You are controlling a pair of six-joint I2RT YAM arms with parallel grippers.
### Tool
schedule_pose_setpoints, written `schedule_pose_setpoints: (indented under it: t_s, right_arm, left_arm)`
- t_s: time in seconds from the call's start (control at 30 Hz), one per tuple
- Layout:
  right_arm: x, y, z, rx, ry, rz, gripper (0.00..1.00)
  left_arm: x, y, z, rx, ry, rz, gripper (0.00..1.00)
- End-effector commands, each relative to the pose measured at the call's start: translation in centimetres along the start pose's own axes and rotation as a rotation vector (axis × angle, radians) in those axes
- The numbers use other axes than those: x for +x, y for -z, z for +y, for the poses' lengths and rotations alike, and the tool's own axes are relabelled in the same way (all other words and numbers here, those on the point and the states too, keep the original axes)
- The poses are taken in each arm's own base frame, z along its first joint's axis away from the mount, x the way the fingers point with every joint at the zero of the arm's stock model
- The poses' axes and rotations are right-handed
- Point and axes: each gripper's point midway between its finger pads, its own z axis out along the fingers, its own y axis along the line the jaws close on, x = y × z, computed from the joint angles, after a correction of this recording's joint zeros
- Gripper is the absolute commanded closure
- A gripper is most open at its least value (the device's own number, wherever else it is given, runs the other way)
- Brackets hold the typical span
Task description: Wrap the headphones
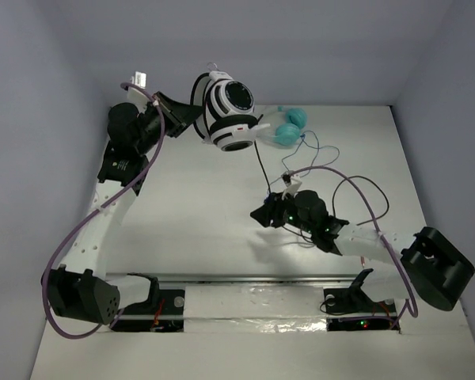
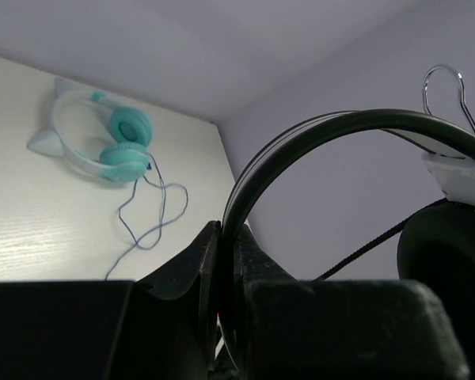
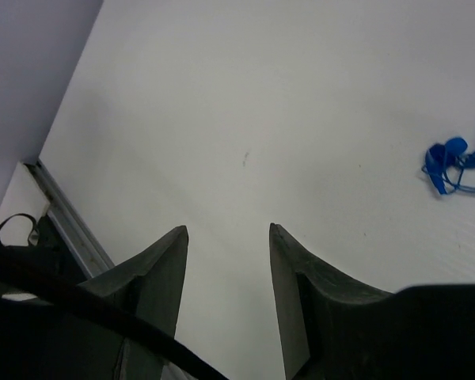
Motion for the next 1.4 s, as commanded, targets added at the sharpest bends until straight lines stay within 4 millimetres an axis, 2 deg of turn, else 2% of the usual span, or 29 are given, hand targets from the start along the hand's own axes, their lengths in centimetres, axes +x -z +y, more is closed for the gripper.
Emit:
schedule_pose_setpoints:
  t_s: [0.0,0.07,0.17,0.23,0.27,0.3,0.33,0.37,0.4,0.43,0.5,0.53,0.6,0.63,0.67,0.7,0.73,0.77,0.8,0.83,0.9,0.93,1.0,1.07,1.17,1.23,1.37]
  right_arm:
    - [1.1,0.1,-0.3,0.028,-0.047,0.003,0.49]
    - [2.2,-0.3,-0.2,0.04,-0.062,0.032,0.55]
    - [4.5,-1.7,1.5,0.035,-0.049,0.109,0.66]
    - [6.0,-2.8,4.0,0.008,-0.016,0.16,0.71]
    - [6.4,-3.1,4.8,0.0,-0.002,0.174,0.8]
    - [6.9,-3.3,5.7,-0.015,0.008,0.19,0.84]
    - [7.2,-3.5,7.6,-0.046,0.031,0.209,0.86]
    - [7.9,-3.6,7.8,-0.042,0.042,0.234,0.94]
    - [7.9,-3.6,8.9,-0.064,0.047,0.235,0.97]
    - [8.5,-3.4,9.2,-0.049,0.073,0.246,0.99]
    - [8.2,-3.0,10.8,-0.069,0.096,0.25,1.0]
    - [9.0,-2.5,10.7,-0.061,0.117,0.29,1.0]
    - [9.3,-1.9,12.4,-0.09,0.143,0.32,1.0]
    - [10.0,-1.4,12.0,-0.067,0.175,0.358,1.0]
    - [10.4,-0.9,12.6,-0.067,0.205,0.378,1.0]
    - [9.3,-0.7,13.9,-0.08,0.221,0.367,1.0]
    - [9.5,0.1,12.9,-0.024,0.266,0.402,1.0]
    - [8.7,0.5,13.1,-0.013,0.278,0.396,1.0]
    - [7.6,1.0,14.3,-0.029,0.29,0.379,1.0]
    - [6.2,2.2,14.4,-0.018,0.314,0.366,1.0]
    - [3.8,3.4,14.7,0.004,0.334,0.317,1.0]
    - [1.6,4.5,15.1,0.02,0.361,0.269,1.0]
    - [-0.6,5.2,15.1,0.048,0.383,0.207,1.0]
    - [-3.1,6.0,15.4,0.071,0.418,0.141,1.0]
    - [-5.7,6.5,15.3,0.124,0.466,0.075,1.0]
    - [-6.7,6.6,15.1,0.155,0.502,0.053,1.0]
    - [-9.0,6.3,15.1,0.174,0.525,0.017,1.0]
  left_arm:
    - [-4.2,0.7,-2.7,0.064,0.078,-0.187,1.0]
    - [-4.9,0.9,-2.3,0.053,0.097,-0.241,1.0]
    - [-6.0,1.2,-1.2,0.017,0.146,-0.324,1.0]
    - [-6.5,1.2,0.1,-0.039,0.151,-0.384,1.0]
    - [-6.6,1.3,0.4,-0.053,0.144,-0.398,1.0]
    - [-7.2,1.3,1.1,-0.097,0.13,-0.445,1.0]
    - [-7.0,1.4,1.9,-0.155,0.112,-0.455,1.0]
    - [-7.8,2.0,3.8,-0.244,0.066,-0.518,1.0]
    - [-8.4,2.3,4.2,-0.27,0.048,-0.548,1.0]
    - [-8.5,2.6,5.1,-0.315,0.026,-0.567,1.0]
    - [-9.1,3.0,7.4,-0.438,-0.043,-0.596,1.0]
    - [-8.9,3.1,7.9,-0.471,-0.064,-0.589,1.0]
    - [-8.6,3.2,9.0,-0.547,-0.128,-0.605,1.0]
    - [-8.6,3.2,8.9,-0.578,-0.156,-0.605,1.0]
    - [-7.2,2.3,9.2,-0.614,-0.197,-0.574,1.0]
    - [-7.5,3.1,9.9,-0.706,-0.276,-0.598,1.0]
    - [-7.1,3.0,10.1,-0.742,-0.319,-0.578,1.0]
    - [-6.3,2.7,10.9,-0.785,-0.36,-0.551,1.0]
    - [-5.6,2.7,11.1,-0.819,-0.398,-0.538,1.0]
    - [-4.6,2.9,12.1,-0.859,-0.459,-0.485,1.0]
    - [-3.7,4.0,13.6,-0.937,-0.516,-0.446,1.0]
    - [-2.3,4.2,14.6,-0.952,-0.556,-0.391,1.0]
    - [-1.3,5.4,15.4,-0.995,-0.627,-0.325,1.0]
    - [0.7,6.4,16.9,-1.024,-0.679,-0.219,1.0]
    - [3.8,7.4,18.2,-1.025,-0.735,-0.086,1.0]
    - [5.6,8.2,19.2,-1.046,-0.782,-0.002,1.0]
    - [9.1,7.6,19.5,-0.997,-0.827,0.148,1.0]
